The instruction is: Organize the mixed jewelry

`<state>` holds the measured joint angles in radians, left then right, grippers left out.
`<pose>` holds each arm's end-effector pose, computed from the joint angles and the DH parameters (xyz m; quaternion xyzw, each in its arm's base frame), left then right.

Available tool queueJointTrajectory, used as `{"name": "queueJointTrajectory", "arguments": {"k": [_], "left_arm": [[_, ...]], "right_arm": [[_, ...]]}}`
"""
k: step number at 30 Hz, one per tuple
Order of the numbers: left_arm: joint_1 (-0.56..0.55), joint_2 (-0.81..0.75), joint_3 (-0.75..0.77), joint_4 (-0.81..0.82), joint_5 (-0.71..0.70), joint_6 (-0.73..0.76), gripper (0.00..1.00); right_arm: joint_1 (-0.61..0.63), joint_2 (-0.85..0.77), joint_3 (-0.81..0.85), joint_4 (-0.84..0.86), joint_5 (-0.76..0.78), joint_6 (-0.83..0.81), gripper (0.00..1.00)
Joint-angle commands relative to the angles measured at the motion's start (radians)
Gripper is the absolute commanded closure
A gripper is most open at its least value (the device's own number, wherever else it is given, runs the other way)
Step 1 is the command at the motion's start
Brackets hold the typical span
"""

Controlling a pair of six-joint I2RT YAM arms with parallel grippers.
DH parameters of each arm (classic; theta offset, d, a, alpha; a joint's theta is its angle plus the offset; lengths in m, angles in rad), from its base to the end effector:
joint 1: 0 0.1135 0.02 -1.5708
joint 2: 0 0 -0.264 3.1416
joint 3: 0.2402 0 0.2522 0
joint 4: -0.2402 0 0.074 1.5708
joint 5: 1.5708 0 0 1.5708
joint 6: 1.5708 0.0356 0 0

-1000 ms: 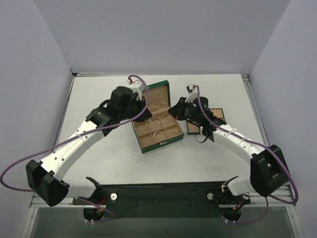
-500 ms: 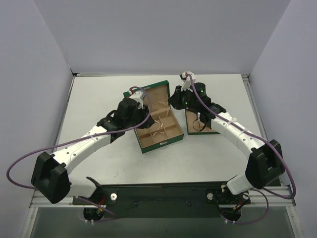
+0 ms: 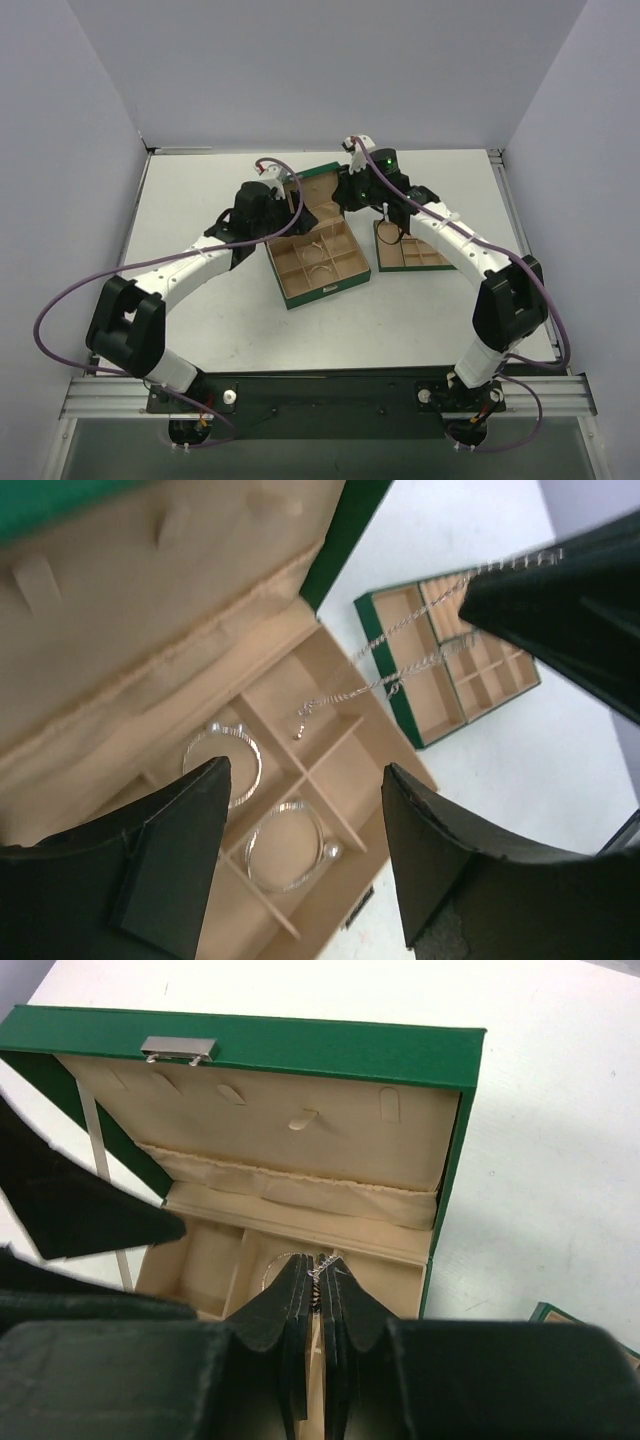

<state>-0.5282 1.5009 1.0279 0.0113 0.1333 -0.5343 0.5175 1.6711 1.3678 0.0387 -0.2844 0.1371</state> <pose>0.2954 -0.1779 0.2700 0.0325 0.8484 -0.3150 0.4243 0.3449 0.2078 0.3320 -0.2332 0.7557 0.3000 0.5334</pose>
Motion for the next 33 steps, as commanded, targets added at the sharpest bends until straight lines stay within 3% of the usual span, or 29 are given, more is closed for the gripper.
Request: {"name": "queueJointTrajectory", "arguments": {"k": [1,11,33], "left_arm": [[0.063,0.056,0.069,0.223,0.156,-0.012,0.28],[0.083,0.193,0.141,0.346,0.345,-0.007,0.28],[0.053,0.236,0.189,0.434,0.387,-0.024,0.28]], "right_arm": [[0.003,-0.001,0.103,-0.063,-0.070,-0.076,1.00],[-0.022,0.075,0.375,-0.382,-0.307,-0.218,1.00],[-0.034,0.053,0.382,-0.421,-0.368,-0.215,1.00]]}}
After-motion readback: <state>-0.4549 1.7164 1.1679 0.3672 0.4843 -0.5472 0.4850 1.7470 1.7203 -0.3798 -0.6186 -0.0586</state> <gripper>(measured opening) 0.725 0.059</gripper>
